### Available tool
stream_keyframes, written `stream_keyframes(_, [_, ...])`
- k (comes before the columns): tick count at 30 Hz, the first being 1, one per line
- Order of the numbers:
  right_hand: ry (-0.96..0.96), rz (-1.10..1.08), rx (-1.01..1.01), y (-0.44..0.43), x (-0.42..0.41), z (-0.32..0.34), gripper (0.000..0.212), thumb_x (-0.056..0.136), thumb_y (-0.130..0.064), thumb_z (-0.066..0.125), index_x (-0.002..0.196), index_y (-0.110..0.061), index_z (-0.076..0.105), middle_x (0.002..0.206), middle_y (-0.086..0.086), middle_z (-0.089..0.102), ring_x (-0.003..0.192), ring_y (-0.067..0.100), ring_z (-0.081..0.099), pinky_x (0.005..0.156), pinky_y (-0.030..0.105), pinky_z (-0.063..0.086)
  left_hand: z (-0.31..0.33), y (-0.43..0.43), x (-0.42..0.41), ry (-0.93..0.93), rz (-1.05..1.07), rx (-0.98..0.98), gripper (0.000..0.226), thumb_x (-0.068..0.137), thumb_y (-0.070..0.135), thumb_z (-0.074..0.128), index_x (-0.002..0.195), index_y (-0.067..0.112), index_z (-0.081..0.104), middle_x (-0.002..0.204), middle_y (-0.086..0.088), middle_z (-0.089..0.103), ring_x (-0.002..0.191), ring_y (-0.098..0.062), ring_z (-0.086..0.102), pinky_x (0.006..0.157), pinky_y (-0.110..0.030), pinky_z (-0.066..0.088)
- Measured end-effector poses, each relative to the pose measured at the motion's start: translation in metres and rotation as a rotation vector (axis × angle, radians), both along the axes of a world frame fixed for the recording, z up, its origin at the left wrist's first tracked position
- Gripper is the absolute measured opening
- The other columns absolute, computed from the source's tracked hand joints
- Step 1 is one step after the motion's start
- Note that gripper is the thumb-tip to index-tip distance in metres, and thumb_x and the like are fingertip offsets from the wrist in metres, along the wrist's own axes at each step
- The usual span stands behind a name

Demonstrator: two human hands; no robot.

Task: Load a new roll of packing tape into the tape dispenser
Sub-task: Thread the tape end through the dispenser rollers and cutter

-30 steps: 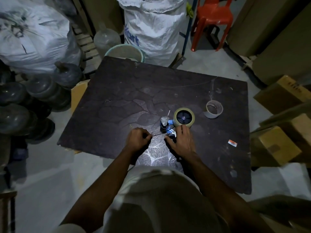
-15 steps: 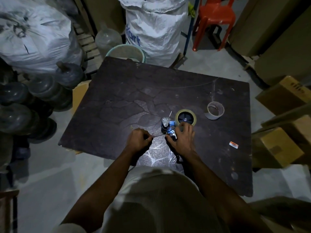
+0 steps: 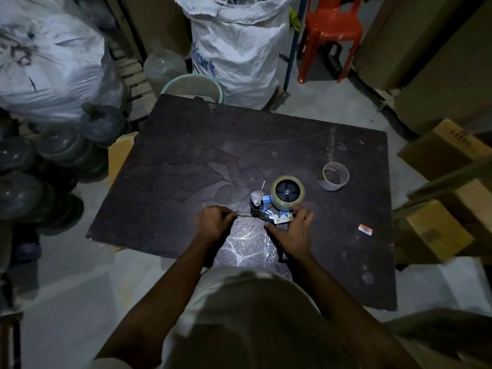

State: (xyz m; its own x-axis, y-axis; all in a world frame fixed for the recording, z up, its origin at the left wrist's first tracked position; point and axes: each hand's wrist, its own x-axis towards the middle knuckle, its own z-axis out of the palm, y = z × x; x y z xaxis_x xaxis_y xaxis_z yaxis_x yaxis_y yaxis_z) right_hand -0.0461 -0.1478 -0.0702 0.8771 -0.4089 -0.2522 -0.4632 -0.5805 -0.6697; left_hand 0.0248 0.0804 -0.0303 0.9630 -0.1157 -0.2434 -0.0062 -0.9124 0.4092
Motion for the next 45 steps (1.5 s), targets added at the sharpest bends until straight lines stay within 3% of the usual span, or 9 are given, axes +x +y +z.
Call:
stream_keyframes(4, [0.064,-0.161,0.317,0.0,-0.003,-0.009,0.091,0.056,-0.059,0.094,0.118,-0.034,0.033,0.122,-0.001,0.061,0.1,0.02,0.069,0.088,0.054,0.06,0.003,-0.001,0.0,0.054,0.17,-0.097,0.027,0.089,0.045,0.071,0.09,0.02,0.08,0.082,0.002,0.076,0.069,-0.01,0.058,0.059,-0.024,0.04])
stream_keyframes(9, [0.166,-0.227,0.445,0.003,-0.006,0.001,0.081,0.061,-0.05,0.096,0.114,-0.025,0.04,0.099,0.001,0.074,0.079,0.025,0.075,0.068,0.047,0.064,0.007,0.016,0.0,0.025,0.621,-0.366,0.027,0.092,0.031,0.072,0.084,0.007,0.079,0.068,-0.009,0.069,0.061,-0.017,0.066,0.055,-0.022,0.036])
stream_keyframes(14, [0.22,-0.285,0.963,0.004,-0.006,0.001,0.052,0.078,-0.017,0.094,0.108,0.005,0.057,0.069,0.017,0.06,0.047,0.02,0.047,0.043,0.027,0.038,-0.003,0.006,0.009,0.828,0.78,-0.932,0.052,0.092,0.067,0.053,0.069,0.02,0.054,0.061,0.0,0.049,0.046,-0.015,0.04,0.046,-0.022,0.029])
stream_keyframes(18, [0.254,-0.312,1.095,0.005,-0.004,0.01,0.021,0.088,-0.003,0.082,0.094,-0.005,0.063,0.076,0.019,0.056,0.05,0.017,0.042,0.046,0.024,0.029,-0.005,-0.027,0.016,0.932,0.637,-0.776,0.093,0.078,0.089,0.042,0.092,0.001,0.069,0.085,-0.015,0.07,0.066,-0.025,0.064,0.051,-0.024,0.053])
stream_keyframes(20, [0.281,-0.305,1.12,0.005,-0.004,0.011,0.019,0.089,-0.004,0.081,0.095,-0.006,0.062,0.075,0.017,0.053,0.05,0.016,0.04,0.046,0.023,0.028,-0.004,-0.041,0.022,0.998,0.617,-0.785,0.097,0.074,0.095,0.031,0.081,0.005,0.064,0.08,-0.013,0.065,0.064,-0.024,0.059,0.054,-0.024,0.048])
stream_keyframes(28, [0.224,-0.357,0.774,-0.003,-0.01,0.017,0.066,0.08,-0.016,0.087,0.128,-0.001,0.044,0.063,0.013,0.063,0.037,0.018,0.046,0.04,0.026,0.041,-0.012,-0.055,0.029,1.044,0.654,-0.8,0.034,0.093,0.025,0.041,0.102,-0.001,0.061,0.097,-0.016,0.069,0.077,-0.029,0.064,0.058,-0.034,0.051])
stream_keyframes(34, [0.222,-0.361,0.749,-0.015,-0.025,0.02,0.047,0.085,-0.009,0.083,0.115,-0.009,0.047,0.06,0.013,0.06,0.038,0.018,0.045,0.042,0.025,0.04,-0.013,-0.055,0.022,1.052,0.628,-0.829,0.033,0.093,0.016,0.04,0.104,-0.004,0.064,0.09,-0.017,0.07,0.072,-0.03,0.065,0.054,-0.033,0.056])
stream_keyframes(38, [0.389,-0.334,0.99,-0.022,-0.031,0.036,0.02,0.096,-0.008,0.073,0.081,-0.007,0.06,0.057,0.005,0.056,0.039,0.015,0.046,0.04,0.022,0.04,-0.014,-0.057,0.022,1.023,0.589,-0.752,0.024,0.092,0.016,0.041,0.087,0.003,0.06,0.077,-0.012,0.059,0.058,-0.025,0.054,0.049,-0.035,0.056])
stream_keyframes(45, [0.516,-0.29,1.316,-0.019,-0.028,0.046,0.021,0.101,-0.022,0.064,0.09,-0.006,0.072,0.064,0.002,0.057,0.041,0.009,0.047,0.036,0.018,0.038,-0.016,-0.046,0.026,0.994,0.563,-0.715,0.023,0.088,0.012,0.043,0.067,0.02,0.042,0.058,0.0,0.039,0.037,-0.015,0.035,0.04,-0.021,0.046])
